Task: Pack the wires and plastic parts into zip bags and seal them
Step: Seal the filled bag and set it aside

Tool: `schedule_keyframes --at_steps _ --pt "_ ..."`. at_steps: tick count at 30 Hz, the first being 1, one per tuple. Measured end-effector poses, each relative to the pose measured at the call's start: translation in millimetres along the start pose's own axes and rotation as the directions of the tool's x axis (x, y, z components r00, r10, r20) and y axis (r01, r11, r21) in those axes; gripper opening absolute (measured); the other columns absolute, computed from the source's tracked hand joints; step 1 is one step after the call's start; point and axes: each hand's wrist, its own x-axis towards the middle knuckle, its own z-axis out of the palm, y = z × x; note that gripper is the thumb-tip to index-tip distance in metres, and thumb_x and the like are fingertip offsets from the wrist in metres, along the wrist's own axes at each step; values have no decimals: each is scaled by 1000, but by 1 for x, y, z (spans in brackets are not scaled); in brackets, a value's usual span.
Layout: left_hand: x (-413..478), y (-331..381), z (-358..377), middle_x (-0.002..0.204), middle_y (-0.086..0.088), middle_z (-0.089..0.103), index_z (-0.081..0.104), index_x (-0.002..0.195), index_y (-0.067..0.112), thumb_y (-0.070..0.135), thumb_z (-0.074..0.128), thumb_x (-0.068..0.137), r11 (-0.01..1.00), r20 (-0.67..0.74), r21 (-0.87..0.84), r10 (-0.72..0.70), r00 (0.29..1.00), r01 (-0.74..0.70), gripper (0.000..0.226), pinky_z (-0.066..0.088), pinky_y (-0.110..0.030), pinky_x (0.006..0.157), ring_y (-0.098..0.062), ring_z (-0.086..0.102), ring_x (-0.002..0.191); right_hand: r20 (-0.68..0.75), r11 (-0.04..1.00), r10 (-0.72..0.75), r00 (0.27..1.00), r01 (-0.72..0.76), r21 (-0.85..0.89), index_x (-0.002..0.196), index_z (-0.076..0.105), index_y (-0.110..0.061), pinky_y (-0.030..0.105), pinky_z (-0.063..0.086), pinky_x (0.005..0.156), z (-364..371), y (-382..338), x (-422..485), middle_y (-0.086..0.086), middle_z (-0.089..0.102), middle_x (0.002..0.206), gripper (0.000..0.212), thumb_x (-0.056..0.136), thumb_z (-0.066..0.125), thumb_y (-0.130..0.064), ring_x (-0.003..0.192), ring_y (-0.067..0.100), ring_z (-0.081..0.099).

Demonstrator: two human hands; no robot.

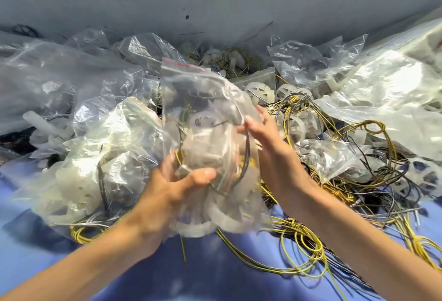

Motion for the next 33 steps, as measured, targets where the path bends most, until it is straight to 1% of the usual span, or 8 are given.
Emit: schedule_keyframes --at_steps 3,10,14,16,20,23,29,33 --pt "14 8 9 84 1 74 64 101 11 14 81 51 1000 -39 22 11 999 -10 53 53 -19 58 -11 70 73 87 898 -236 968 251 -360 149 -6 -40 7 21 109 5 -1 -10 -49 16 137 114 66 70 -57 131 -23 20" --pt "37 25 -2 107 14 68 57 114 29 43 61 70 976 18 215 40 999 -43 46 54 -17 70 2 65 91 -74 907 -404 912 389 -160 150 21 -32 31 54 89 -34 -32 29 1 39 151 84 86 62 2 115 7 55" --pt "49 35 -60 127 4 42 49 126 27 65 46 69 24 225 966 419 880 -258 69 50 -41 86 -18 53 111 -418 779 -597 685 370 -507 152 22 -19 17 30 111 -94 -65 86 4 41 132 78 83 60 -14 125 6 41" --pt "54 36 -91 129 -4 39 49 127 24 67 44 65 -144 185 981 455 871 -133 76 46 -58 88 -33 48 113 -559 743 -621 549 185 -643 152 18 -17 11 30 106 -129 -70 110 10 37 131 78 83 53 -24 117 11 42" --pt "63 28 -132 147 -12 29 31 143 24 87 50 58 -104 -120 984 198 973 142 108 28 -53 109 -35 29 135 -610 387 -460 646 -472 -792 153 3 -19 61 14 111 -175 -41 139 23 -8 157 82 87 50 -32 144 44 4" --pt "67 25 -145 154 -11 25 17 150 26 81 50 48 11 -219 976 -19 976 219 121 28 -43 111 -31 30 139 -420 29 -112 901 -419 -908 152 14 -23 62 3 115 -193 -6 147 13 -8 160 64 97 40 -41 146 37 -6" --pt "65 17 -146 141 -10 47 23 145 32 83 46 54 -101 -157 981 113 981 168 107 40 -43 96 -34 51 123 -423 -12 87 902 -424 -906 153 5 -28 61 -2 115 -206 2 151 13 -13 159 67 97 20 -61 144 38 -16" --pt "68 26 -147 118 -13 61 37 135 33 71 54 56 93 -176 981 79 981 169 89 40 -38 85 -33 57 110 -405 74 89 910 -411 -908 153 13 -16 59 -6 115 -198 -10 141 20 -7 158 67 99 25 -54 145 38 -12"
